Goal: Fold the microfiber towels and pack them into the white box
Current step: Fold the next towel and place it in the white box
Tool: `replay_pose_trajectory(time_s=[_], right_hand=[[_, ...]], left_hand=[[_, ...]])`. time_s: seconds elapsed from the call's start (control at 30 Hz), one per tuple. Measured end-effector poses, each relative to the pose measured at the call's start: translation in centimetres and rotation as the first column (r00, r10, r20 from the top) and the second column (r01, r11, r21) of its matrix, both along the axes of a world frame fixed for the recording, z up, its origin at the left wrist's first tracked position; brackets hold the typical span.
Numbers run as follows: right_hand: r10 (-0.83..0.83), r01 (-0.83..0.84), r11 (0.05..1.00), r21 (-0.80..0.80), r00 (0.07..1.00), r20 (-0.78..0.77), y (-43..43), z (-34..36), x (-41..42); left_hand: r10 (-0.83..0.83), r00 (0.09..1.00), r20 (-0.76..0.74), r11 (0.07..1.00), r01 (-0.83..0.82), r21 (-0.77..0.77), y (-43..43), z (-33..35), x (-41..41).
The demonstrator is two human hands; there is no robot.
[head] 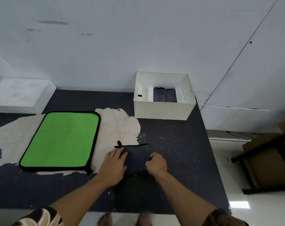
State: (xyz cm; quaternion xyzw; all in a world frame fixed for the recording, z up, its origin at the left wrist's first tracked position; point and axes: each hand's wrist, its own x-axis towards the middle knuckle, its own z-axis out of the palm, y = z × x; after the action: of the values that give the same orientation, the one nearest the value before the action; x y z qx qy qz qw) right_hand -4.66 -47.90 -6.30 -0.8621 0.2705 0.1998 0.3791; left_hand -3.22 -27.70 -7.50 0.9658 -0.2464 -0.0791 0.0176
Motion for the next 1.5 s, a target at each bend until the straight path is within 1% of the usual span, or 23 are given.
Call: replay_pose_trajectory(time_s=[0.03,0.07,0.1,0.13,0.2,0.27,0.33,0.37,0.4,0.43,0.47,0.5,0.57,0.67,0.73,0.8,0.87,0.97,1.07,1.2,1.3,1.37,1.5], right_hand=[[-0.007,0.007,1.000,-0.001,1.000,0.013,0.1,0.1,0.0],[-0.013,0.013,1.000,-0.003,0.999,0.029,0.2,0.2,-0.1],[-0.016,0.016,1.000,-0.007,0.999,0.048,0.3,0.4,-0.2],[-0.014,0.015,1.000,-0.013,0.997,0.070,0.5,0.5,-0.2],[0.002,0.001,1.000,-0.021,0.992,0.126,1.0,0.9,-0.4],[0.045,-0.044,0.999,-0.009,0.980,0.196,1.6,1.2,-0.4],[0.118,-0.129,0.991,0.028,0.960,0.254,2.3,1.5,-0.5],[0.155,-0.178,0.982,0.059,0.948,0.276,2.7,1.6,-0.5],[0.190,-0.229,0.968,0.101,0.936,0.296,3.0,1.7,-0.5],[0.217,-0.273,0.950,0.151,0.925,0.311,3.4,1.7,-0.5],[0.231,-0.304,0.931,0.203,0.920,0.317,3.6,1.7,-0.6],[0.231,-0.313,0.917,0.248,0.922,0.312,3.7,1.6,-0.6],[0.188,-0.273,0.918,0.287,0.938,0.291,3.7,1.5,-0.8],[0.085,-0.165,0.948,0.272,0.955,0.283,2.9,1.2,-1.1],[0.048,-0.115,0.964,0.240,0.962,0.267,2.2,1.0,-1.3],[0.070,-0.111,0.977,0.180,0.972,0.223,1.5,0.7,-1.4],[0.122,-0.144,0.981,0.128,0.979,0.165,1.1,0.4,-1.5],[0.192,-0.201,0.976,0.088,0.976,0.107,1.2,0.1,-1.4],[0.210,-0.217,0.973,0.074,0.973,0.100,1.6,0.1,-1.4],[0.216,-0.222,0.973,0.058,0.971,0.101,2.0,0.0,-1.2],[0.218,-0.224,0.973,0.062,0.971,0.094,2.4,0.0,-0.9],[0.226,-0.233,0.970,0.076,0.970,0.089,2.9,-0.1,-0.8],[0.306,-0.311,0.949,0.056,0.949,0.079,4.1,-0.3,-0.5]], left_hand=[[0.023,0.998,0.051,0.997,-0.019,-0.077,-0.2,0.1,0.0],[0.072,0.995,0.066,0.986,-0.060,-0.158,-0.5,0.3,0.0],[0.151,0.988,0.024,0.957,-0.140,-0.252,-0.8,0.6,0.1],[0.245,0.967,-0.073,0.905,-0.255,-0.341,-1.3,0.9,0.4],[0.384,0.861,-0.333,0.742,-0.503,-0.444,-2.2,1.6,1.0],[0.372,0.713,-0.594,0.566,-0.681,-0.464,-3.0,2.3,1.7],[0.270,0.555,-0.787,0.402,-0.808,-0.432,-3.7,2.8,2.0],[0.223,0.482,-0.847,0.329,-0.855,-0.400,-3.9,2.9,2.1],[0.197,0.432,-0.880,0.273,-0.886,-0.374,-4.1,2.9,2.3],[0.198,0.408,-0.891,0.239,-0.902,-0.359,-4.2,2.8,2.4],[0.223,0.407,-0.886,0.227,-0.905,-0.359,-4.2,2.5,2.5],[0.266,0.420,-0.868,0.235,-0.901,-0.364,-4.2,2.2,2.6],[0.360,0.454,-0.815,0.270,-0.887,-0.374,-4.0,1.6,2.6],[0.484,0.517,-0.706,0.338,-0.855,-0.394,-3.6,1.2,2.5],[0.547,0.551,-0.631,0.381,-0.835,-0.398,-3.1,1.2,2.5],[0.557,0.572,-0.602,0.444,-0.818,-0.366,-2.2,0.9,2.6],[0.527,0.590,-0.612,0.529,-0.791,-0.308,-1.3,0.5,2.6],[0.518,0.649,-0.557,0.626,-0.732,-0.271,-0.9,0.4,3.0],[0.573,0.685,-0.451,0.637,-0.718,-0.282,-1.1,0.8,3.2],[0.589,0.697,-0.410,0.694,-0.696,-0.186,-1.2,0.8,2.5],[0.573,0.741,-0.350,0.731,-0.655,-0.190,-1.1,1.1,2.5],[0.572,0.746,-0.340,0.744,-0.647,-0.169,-0.9,1.1,2.7],[0.575,0.729,-0.371,0.735,-0.660,-0.158,-0.2,0.9,3.3]])
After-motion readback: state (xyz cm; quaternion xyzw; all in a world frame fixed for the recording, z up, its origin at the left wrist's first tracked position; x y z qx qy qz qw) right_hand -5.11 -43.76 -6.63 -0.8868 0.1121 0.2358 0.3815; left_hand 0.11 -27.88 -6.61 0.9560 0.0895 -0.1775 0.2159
